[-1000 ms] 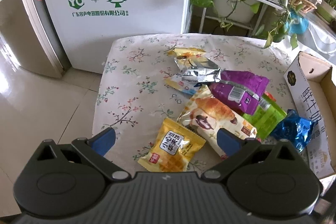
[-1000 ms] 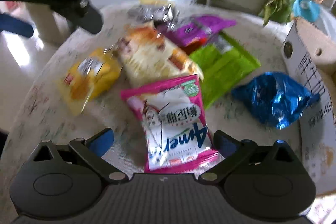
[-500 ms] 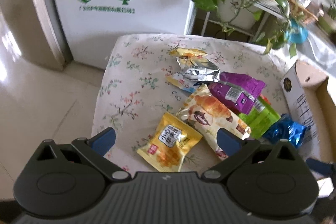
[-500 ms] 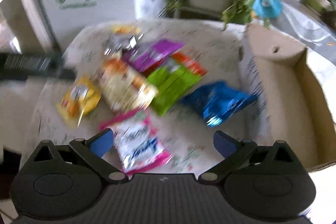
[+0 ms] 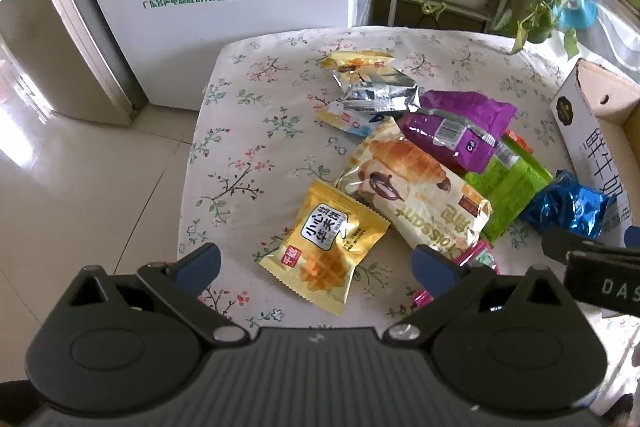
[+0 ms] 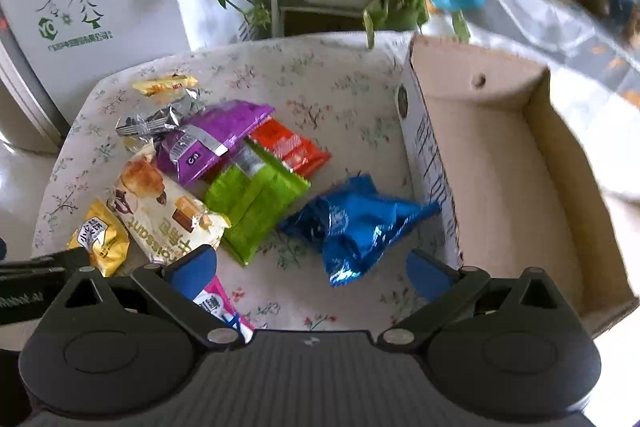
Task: Organize snacks
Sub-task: 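Move both tools toward the snack pile, right tool over the blue foil pack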
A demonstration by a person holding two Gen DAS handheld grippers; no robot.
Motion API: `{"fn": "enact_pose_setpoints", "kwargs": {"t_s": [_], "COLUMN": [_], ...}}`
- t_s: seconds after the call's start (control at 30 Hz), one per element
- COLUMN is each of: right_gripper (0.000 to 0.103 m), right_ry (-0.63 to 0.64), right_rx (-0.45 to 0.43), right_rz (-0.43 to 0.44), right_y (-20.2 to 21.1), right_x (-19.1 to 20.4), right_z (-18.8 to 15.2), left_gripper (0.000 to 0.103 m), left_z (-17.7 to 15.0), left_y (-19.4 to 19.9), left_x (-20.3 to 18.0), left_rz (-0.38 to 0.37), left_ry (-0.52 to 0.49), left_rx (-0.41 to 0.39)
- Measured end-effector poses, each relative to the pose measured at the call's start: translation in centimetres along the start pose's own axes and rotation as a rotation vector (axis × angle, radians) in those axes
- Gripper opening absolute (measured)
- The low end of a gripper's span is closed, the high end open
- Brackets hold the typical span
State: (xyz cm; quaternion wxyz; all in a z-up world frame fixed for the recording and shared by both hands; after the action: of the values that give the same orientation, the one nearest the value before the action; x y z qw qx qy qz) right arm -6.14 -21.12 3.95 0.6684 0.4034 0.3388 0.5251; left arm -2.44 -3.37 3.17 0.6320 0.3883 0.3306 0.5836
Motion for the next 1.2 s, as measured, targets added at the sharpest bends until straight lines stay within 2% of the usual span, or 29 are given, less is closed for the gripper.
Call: {"fn": "enact_pose_setpoints", "kwargs": {"t_s": [0.17,0.47,1.2], "right_gripper": [0.103,0.103,0.103], "right_ry": [0.025,0.043,0.077], "right_rx": [0.009,0.035,0.028], "right_rz": [-0.047,-0.075,-0.118], "right_y": [-0.1,-0.8,-1.2], "right_x": [0.7,1.4,1.6], "right_z": [0.0,-0.1,-0.3], "left_gripper": [0.101,0.101,0.1], "left_z": [-0.2,-0.4,-0.4], "left_y": [-0.9,-1.3,-1.0], "left_x": [-0.5,-0.6,-0.9], "left_rz": [0.004,0.03,0.036], "left_ry": [0.005,0.005,-0.006], "left_rx": [0.035,0.051,0.036]}}
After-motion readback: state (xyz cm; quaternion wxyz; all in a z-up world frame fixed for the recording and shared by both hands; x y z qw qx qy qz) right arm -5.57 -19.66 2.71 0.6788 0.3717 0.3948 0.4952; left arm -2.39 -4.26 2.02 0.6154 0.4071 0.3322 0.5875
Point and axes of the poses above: each gripper's, at about its wrist camera, not at the fingertips, and y roughly against the way its jaws point, x to its left, z to its top, the point moved 4 cm from there along -y, roughly the way its jaws point, and after that the axes turned 1 degree about y, right-handed, at the moved point
